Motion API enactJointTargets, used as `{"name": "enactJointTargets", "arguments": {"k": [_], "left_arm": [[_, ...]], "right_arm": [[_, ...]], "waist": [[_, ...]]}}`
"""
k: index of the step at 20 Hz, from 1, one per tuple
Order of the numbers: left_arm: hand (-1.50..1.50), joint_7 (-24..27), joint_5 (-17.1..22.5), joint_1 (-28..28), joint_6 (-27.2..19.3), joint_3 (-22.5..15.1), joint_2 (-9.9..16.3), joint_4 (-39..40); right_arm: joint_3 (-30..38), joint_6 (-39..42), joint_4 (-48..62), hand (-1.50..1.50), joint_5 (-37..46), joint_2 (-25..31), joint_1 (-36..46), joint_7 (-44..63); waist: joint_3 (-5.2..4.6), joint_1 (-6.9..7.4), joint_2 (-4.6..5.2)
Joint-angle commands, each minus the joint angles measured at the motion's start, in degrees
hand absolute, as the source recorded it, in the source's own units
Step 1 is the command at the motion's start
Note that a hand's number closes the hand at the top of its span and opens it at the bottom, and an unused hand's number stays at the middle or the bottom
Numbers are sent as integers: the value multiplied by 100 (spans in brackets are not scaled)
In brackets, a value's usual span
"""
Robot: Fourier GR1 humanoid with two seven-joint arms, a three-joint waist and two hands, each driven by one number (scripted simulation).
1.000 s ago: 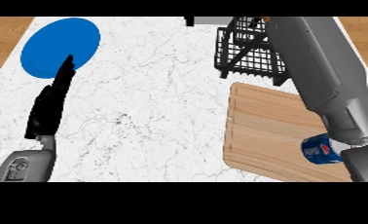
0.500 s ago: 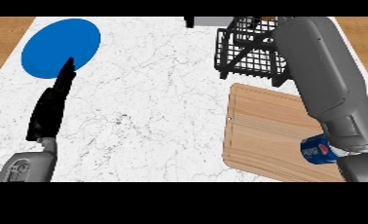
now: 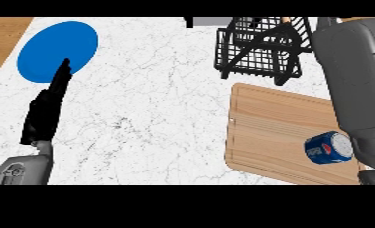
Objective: Pick the croissant from the cutting board and place it in the tiered basket
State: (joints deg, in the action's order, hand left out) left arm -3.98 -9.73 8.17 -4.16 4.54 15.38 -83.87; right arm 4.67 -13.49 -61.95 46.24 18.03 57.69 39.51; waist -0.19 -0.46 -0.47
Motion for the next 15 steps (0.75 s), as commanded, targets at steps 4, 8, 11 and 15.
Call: {"name": "enactJointTargets", "arguments": {"k": [4, 8, 11, 15], "left_arm": [[0, -49, 87, 45, 99, 171, 107, 8], [0, 410, 92, -371, 79, 192, 16, 89], [0, -24, 21, -228, 59, 129, 5, -114], [0, 164, -15, -356, 38, 125, -21, -156]], "right_arm": [[600, 758, -1758, -150, -680, 418, -1068, 862], [1119, 1495, -2846, -150, -1445, 807, -1948, 957], [1598, 1870, -3713, -150, -1962, 1121, -2709, 816], [2488, 2054, -4465, -150, -2858, 1140, -3839, 154]], "waist": [[21, -107, -10], [19, -126, -8], [22, -128, -3], [26, -140, 1]]}}
